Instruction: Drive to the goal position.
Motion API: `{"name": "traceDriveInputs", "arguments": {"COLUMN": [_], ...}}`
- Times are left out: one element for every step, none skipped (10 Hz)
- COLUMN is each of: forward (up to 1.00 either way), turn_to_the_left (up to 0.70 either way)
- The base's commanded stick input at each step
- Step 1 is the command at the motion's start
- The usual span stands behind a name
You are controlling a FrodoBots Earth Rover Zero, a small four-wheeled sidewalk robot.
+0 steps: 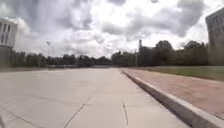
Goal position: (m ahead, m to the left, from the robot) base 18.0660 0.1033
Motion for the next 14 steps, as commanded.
{"name": "traceDriveInputs", "arguments": {"forward": [0.70,0.70,0.70,0.70,0.70,0.70,0.70,0.70,0.70,0.70,0.70,0.70,0.70,0.70], "turn_to_the_left": [0.04,0.16,0.29,0.34,0.03,0.00,0.00,0.00,0.00,0.00,0.00,0.00,0.00,0.00]}}
